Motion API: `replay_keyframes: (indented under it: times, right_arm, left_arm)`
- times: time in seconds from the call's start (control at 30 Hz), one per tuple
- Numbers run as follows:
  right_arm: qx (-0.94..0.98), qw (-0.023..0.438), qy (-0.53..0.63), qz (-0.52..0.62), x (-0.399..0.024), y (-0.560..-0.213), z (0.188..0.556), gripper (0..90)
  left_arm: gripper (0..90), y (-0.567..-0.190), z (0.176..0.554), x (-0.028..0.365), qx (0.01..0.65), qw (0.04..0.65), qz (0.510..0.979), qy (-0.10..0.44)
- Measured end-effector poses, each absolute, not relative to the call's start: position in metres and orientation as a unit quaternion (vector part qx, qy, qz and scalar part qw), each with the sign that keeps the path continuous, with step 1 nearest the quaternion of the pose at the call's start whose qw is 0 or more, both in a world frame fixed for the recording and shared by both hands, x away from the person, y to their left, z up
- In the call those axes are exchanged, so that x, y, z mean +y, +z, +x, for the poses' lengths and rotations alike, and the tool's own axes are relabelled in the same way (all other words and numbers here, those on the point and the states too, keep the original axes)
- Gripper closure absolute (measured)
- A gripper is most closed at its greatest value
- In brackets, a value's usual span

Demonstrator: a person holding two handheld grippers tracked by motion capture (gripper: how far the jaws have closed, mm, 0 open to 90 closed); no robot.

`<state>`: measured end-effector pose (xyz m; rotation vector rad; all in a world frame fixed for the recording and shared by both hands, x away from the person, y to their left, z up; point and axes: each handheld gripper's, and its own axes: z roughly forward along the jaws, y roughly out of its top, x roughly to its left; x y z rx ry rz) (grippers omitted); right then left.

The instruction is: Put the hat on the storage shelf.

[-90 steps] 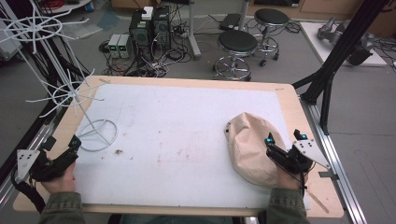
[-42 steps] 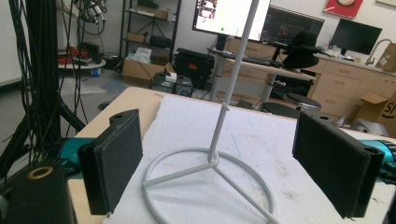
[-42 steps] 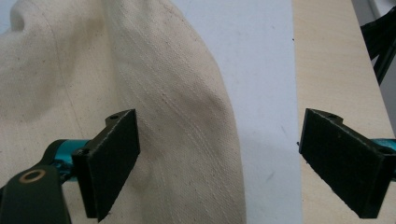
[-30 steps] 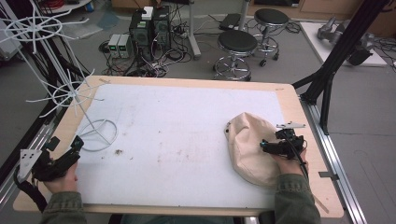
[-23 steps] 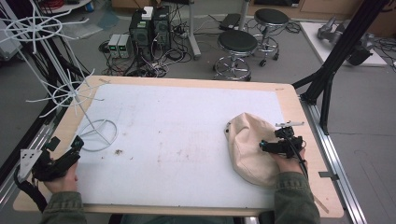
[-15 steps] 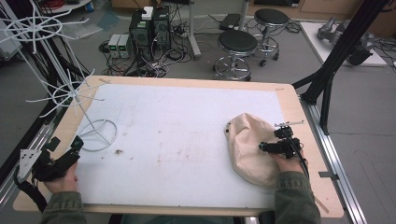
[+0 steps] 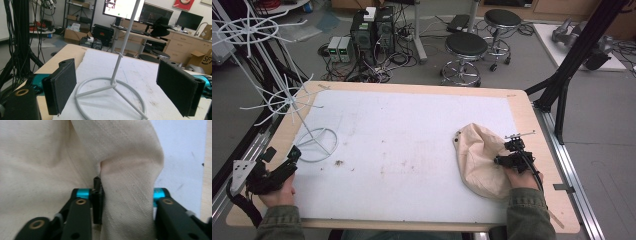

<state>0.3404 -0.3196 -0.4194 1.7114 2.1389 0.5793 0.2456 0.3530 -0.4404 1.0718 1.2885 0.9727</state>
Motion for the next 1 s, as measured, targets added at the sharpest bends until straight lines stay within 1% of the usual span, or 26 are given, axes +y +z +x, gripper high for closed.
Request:
replay_keyframes:
  times: [0.03,0.1,0.13,0.2,0.43,0.8,1.0]
  right_arm:
    - [0.749,0.17,0.209,0.606,-0.321,-0.419,0.34,70.0]
    - [0.747,0.184,0.203,0.606,-0.321,-0.416,0.339,74.8]
    - [0.747,0.202,0.192,0.604,-0.319,-0.413,0.337,77.2]
    - [0.749,0.218,0.182,0.599,-0.317,-0.413,0.337,78.5]
    - [0.748,0.232,0.191,0.591,-0.318,-0.413,0.333,78.6]
    - [0.739,0.232,0.206,0.598,-0.323,-0.412,0.33,78.7]
    - [0.739,0.239,0.217,0.592,-0.323,-0.412,0.326,78.7]
  left_arm:
    - [16.5,-0.44,0.246,0.353,0.548,0.566,0.456,0.414]
    - [16.6,-0.44,0.246,0.353,0.549,0.567,0.455,0.413]
    - [16.6,-0.44,0.246,0.353,0.549,0.566,0.456,0.412]
    - [16.6,-0.44,0.246,0.353,0.549,0.567,0.456,0.412]
    - [16.7,-0.441,0.246,0.353,0.548,0.567,0.456,0.412]
    - [16.7,-0.441,0.246,0.353,0.548,0.567,0.457,0.412]
    - [16.9,-0.441,0.246,0.353,0.548,0.568,0.456,0.411]
